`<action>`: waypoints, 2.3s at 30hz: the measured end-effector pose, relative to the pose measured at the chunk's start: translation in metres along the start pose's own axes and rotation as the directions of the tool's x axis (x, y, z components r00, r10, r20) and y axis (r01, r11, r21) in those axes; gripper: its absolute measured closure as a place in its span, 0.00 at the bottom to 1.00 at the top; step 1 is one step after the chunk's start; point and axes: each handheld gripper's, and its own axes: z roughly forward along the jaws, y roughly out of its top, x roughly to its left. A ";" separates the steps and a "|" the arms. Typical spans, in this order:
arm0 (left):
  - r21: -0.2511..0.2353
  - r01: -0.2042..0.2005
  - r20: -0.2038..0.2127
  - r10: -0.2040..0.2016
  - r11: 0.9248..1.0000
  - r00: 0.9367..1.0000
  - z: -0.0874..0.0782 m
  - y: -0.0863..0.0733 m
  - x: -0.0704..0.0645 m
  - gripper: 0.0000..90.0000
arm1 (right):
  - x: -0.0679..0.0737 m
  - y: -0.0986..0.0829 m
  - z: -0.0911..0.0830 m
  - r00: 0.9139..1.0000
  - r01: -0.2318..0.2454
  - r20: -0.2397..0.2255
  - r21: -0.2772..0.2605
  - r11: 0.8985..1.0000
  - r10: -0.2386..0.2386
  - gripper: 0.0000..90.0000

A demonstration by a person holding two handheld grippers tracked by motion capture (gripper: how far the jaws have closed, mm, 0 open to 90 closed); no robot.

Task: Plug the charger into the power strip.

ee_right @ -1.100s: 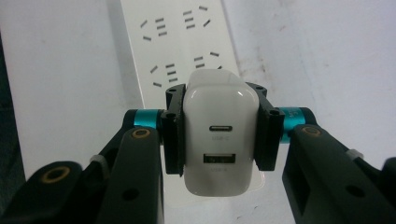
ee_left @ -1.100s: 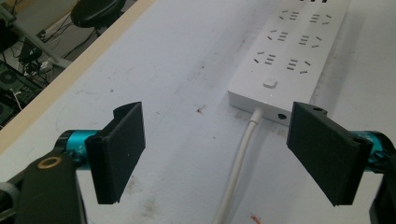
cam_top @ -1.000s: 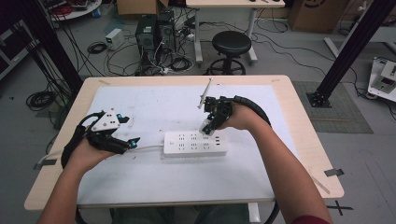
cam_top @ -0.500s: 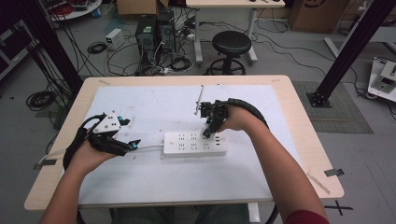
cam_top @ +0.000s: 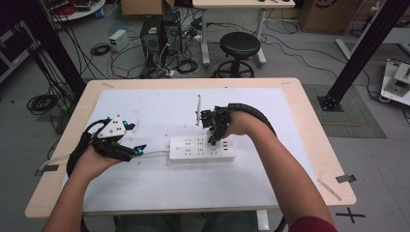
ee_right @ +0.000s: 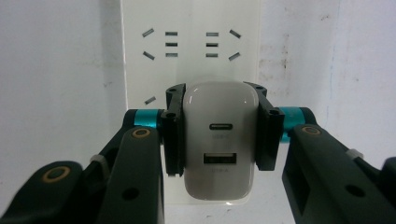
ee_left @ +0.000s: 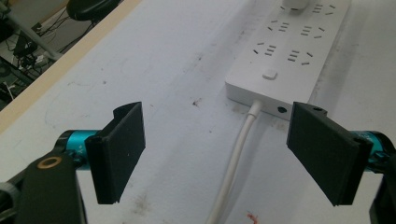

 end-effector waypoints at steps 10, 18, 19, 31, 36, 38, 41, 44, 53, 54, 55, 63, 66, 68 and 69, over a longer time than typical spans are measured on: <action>0.004 -0.005 0.005 0.005 1.000 1.000 0.005 0.002 -0.002 0.22 | 0.001 -0.001 0.008 1.000 -0.011 0.008 0.005 1.000 0.011 0.71; 0.000 -0.001 -0.002 0.001 1.000 1.000 0.004 0.002 -0.002 0.22 | -0.001 0.004 0.012 1.000 -0.014 -0.004 0.027 1.000 0.014 0.71; 0.000 -0.001 -0.002 0.001 1.000 1.000 0.004 0.002 -0.002 0.22 | -0.001 0.004 0.012 1.000 -0.014 -0.004 0.027 1.000 0.014 0.71; 0.000 0.002 0.003 -0.002 1.000 1.000 0.007 0.002 0.000 0.22 | -0.001 0.000 0.013 1.000 -0.025 0.002 0.006 1.000 0.025 0.71; 0.005 -0.006 0.007 0.006 1.000 1.000 0.006 0.002 0.000 0.22 | -0.002 -0.002 0.010 0.996 -0.085 -0.002 -0.045 0.995 0.085 0.56; -0.001 -0.006 0.006 0.006 1.000 1.000 0.005 0.002 0.000 0.22 | -0.001 -0.006 0.006 0.994 -0.109 -0.005 -0.082 0.991 0.109 0.55; -0.003 -0.004 0.007 0.004 1.000 1.000 0.004 0.002 0.001 0.22 | 0.000 -0.013 -0.001 0.990 -0.138 0.005 -0.123 0.983 0.139 0.47; -0.004 -0.002 0.006 0.002 1.000 1.000 0.004 0.002 0.002 0.22 | 0.003 -0.019 -0.005 0.987 -0.161 -0.001 -0.156 0.975 0.163 0.46; -0.013 -0.030 0.009 0.030 0.999 0.999 0.005 0.013 0.002 0.22 | 0.016 -0.049 -0.022 0.962 -0.256 0.005 -0.335 0.907 0.274 0.36; -0.018 -0.030 0.009 0.031 0.999 0.999 0.005 0.013 0.002 0.22 | 0.017 -0.051 -0.023 0.960 -0.264 -0.001 -0.352 0.898 0.282 0.36; -0.018 -0.030 0.009 0.031 0.999 0.999 0.005 0.013 0.002 0.22 | 0.017 -0.051 -0.023 0.960 -0.264 -0.001 -0.352 0.898 0.282 0.36; -0.047 -0.028 0.016 0.028 0.998 0.999 0.002 0.015 0.004 0.22 | 0.032 -0.068 -0.026 0.940 -0.301 -0.005 -0.485 0.821 0.342 0.28; -0.066 -0.030 0.019 0.031 0.997 0.999 0.000 0.015 0.005 0.22 | 0.034 -0.071 -0.027 0.937 -0.305 -0.005 -0.499 0.811 0.349 0.27; -0.074 -0.029 0.024 0.031 0.997 0.999 -0.001 0.016 0.004 0.22 | 0.046 -0.081 -0.035 0.927 -0.310 -0.014 -0.595 0.742 0.376 0.24; -0.074 -0.029 0.024 0.031 0.997 0.999 -0.001 0.016 0.004 0.22 | 0.046 -0.081 -0.035 0.927 -0.310 -0.014 -0.595 0.742 0.376 0.24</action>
